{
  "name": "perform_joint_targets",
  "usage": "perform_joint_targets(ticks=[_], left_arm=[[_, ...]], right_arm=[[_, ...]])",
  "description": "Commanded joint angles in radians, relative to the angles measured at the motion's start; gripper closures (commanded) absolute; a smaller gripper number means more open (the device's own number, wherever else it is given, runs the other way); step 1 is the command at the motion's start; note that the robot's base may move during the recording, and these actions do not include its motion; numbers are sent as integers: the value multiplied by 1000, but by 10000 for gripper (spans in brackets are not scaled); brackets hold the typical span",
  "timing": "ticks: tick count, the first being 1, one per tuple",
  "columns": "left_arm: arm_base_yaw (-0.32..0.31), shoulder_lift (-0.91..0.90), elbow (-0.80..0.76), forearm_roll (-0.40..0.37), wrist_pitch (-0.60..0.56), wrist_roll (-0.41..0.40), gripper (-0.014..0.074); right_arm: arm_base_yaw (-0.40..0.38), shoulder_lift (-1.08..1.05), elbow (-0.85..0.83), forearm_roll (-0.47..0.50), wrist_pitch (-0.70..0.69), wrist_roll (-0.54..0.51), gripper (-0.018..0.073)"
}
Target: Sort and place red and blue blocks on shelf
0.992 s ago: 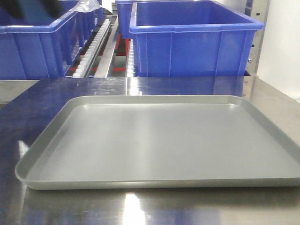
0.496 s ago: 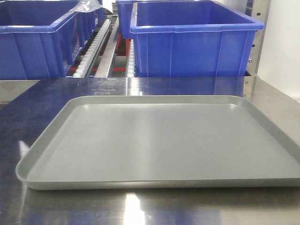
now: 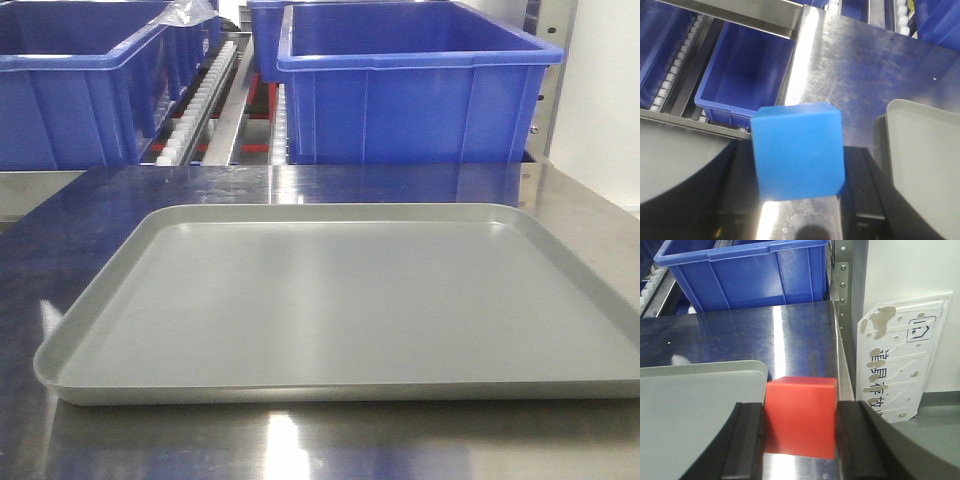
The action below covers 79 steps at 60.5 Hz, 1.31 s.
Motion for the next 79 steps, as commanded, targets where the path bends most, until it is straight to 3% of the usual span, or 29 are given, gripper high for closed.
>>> perform_joint_targets(ticks=[1, 36, 79], left_arm=[[4, -5, -27, 10, -94, 1, 472], [4, -5, -27, 192, -178, 1, 472], [4, -5, -27, 196, -167, 1, 472]], right_arm=[[-5, 4, -28, -11, -94, -2, 510], [-5, 4, -28, -11, -94, -2, 510], [-5, 4, -28, -11, -94, -2, 510]])
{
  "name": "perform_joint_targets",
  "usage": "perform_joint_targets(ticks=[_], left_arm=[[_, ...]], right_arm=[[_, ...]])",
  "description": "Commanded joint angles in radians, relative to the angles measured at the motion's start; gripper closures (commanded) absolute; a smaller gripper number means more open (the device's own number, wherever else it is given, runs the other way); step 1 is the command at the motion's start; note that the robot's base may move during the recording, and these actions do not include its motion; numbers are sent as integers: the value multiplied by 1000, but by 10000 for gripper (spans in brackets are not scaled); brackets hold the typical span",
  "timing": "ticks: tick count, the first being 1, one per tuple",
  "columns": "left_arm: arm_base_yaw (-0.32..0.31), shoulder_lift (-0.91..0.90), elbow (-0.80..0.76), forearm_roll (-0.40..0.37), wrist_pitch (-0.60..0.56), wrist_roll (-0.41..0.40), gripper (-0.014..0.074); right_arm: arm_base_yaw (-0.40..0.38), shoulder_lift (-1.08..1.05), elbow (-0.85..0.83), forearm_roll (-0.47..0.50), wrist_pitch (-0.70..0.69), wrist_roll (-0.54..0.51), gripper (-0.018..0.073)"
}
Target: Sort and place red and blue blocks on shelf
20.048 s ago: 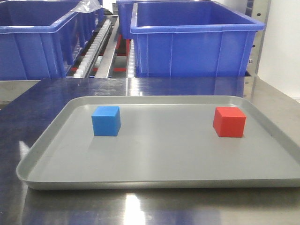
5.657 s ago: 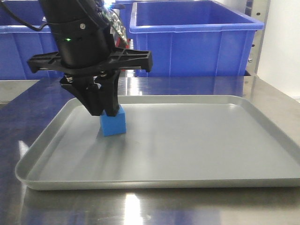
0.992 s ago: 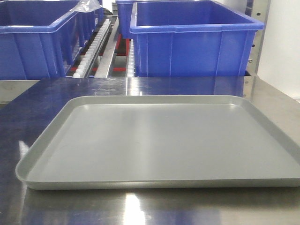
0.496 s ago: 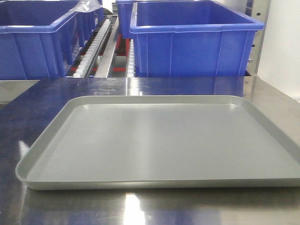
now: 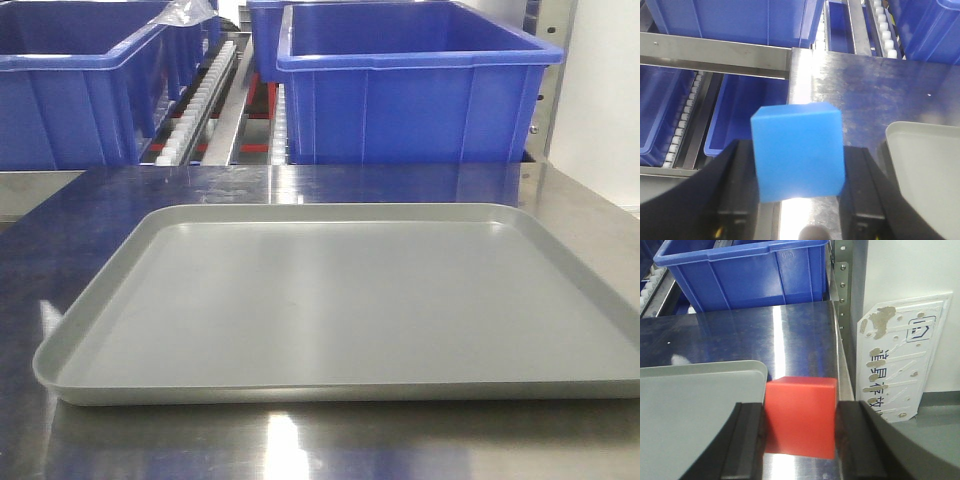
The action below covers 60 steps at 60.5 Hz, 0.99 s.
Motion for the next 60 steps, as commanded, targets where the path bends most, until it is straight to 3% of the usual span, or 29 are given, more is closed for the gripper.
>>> perform_joint_targets(ticks=[1, 60], left_arm=[[0, -5, -29, 20, -60, -1, 472], [0, -3, -29, 20, -36, -1, 472]], right_arm=[[-5, 4, -28, -11, -94, -2, 510], [-5, 4, -28, -11, -94, -2, 510]])
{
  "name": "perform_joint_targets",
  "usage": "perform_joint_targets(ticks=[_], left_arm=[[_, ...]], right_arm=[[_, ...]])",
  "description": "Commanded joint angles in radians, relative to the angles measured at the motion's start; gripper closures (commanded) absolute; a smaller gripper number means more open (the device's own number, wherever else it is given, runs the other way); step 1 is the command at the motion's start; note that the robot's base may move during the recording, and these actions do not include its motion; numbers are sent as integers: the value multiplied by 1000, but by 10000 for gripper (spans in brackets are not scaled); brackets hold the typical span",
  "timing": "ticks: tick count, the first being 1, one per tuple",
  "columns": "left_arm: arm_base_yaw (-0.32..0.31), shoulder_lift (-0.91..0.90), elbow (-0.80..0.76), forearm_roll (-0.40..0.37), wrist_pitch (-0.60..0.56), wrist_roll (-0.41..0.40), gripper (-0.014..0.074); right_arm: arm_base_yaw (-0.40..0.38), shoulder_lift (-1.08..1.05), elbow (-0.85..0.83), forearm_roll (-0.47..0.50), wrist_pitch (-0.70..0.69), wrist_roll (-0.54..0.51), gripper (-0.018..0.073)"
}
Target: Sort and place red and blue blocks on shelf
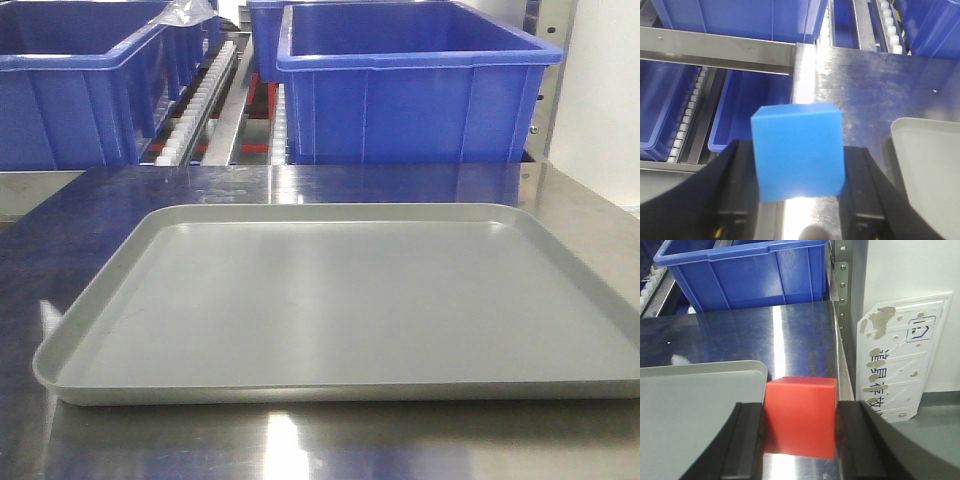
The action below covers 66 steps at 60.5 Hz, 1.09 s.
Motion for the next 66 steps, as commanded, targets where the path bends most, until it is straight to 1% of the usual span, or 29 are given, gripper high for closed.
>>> perform_joint_targets(ticks=[1, 66], left_arm=[[0, -3, -29, 20, -56, -1, 472], [0, -3, -29, 20, -58, -1, 472]], right_arm=[[-5, 4, -28, -11, -94, -2, 510], [-5, 4, -28, -11, -94, -2, 510]])
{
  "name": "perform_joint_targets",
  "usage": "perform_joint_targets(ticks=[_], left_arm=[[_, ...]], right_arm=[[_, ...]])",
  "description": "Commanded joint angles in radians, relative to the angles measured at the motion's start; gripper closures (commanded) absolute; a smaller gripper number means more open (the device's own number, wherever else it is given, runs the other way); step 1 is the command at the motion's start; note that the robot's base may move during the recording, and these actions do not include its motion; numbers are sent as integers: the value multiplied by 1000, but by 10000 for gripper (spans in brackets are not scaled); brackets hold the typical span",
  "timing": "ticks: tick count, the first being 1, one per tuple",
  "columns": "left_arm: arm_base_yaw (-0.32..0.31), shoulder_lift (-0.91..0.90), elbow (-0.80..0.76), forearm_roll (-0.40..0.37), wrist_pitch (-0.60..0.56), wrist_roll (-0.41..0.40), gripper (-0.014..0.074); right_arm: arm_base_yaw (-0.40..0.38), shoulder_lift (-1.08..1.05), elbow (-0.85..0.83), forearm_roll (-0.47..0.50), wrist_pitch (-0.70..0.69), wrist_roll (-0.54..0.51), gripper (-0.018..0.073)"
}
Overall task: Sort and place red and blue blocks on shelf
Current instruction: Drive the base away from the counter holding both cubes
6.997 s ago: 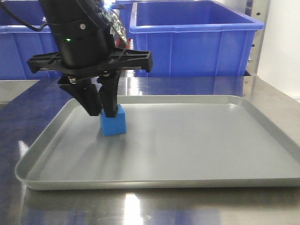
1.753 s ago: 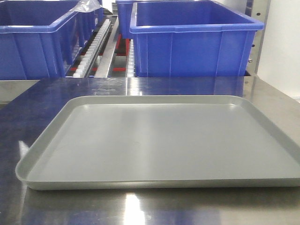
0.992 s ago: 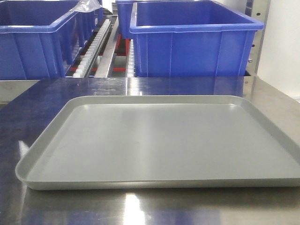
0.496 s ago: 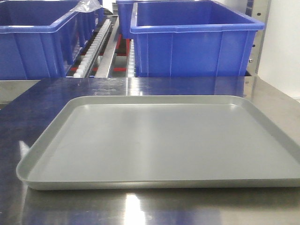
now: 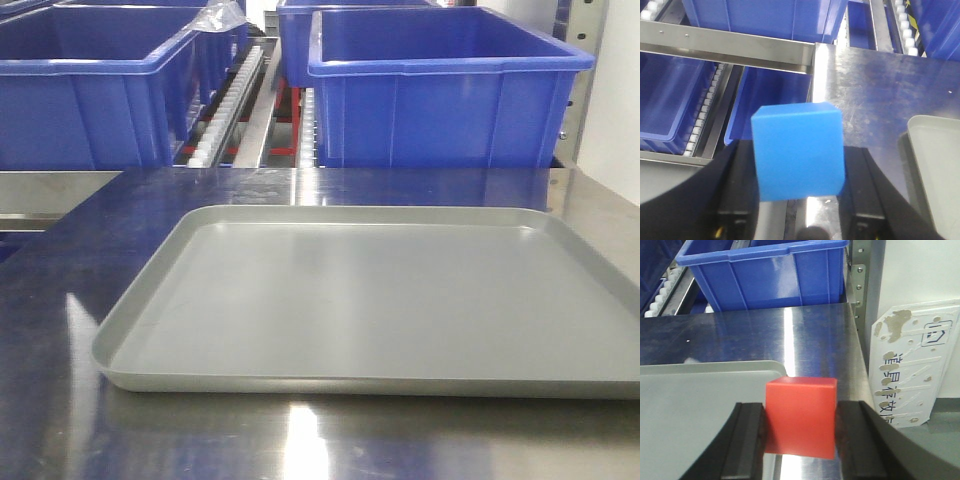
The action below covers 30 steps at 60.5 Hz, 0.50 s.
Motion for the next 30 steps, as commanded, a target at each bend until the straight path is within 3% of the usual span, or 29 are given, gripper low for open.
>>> perform_joint_targets(ticks=[1, 30], left_arm=[[0, -3, -29, 20, -60, -1, 472], [0, -3, -29, 20, -60, -1, 472]], right_arm=[[-5, 4, -28, -11, -94, -2, 510], [-5, 4, -28, -11, -94, -2, 510]])
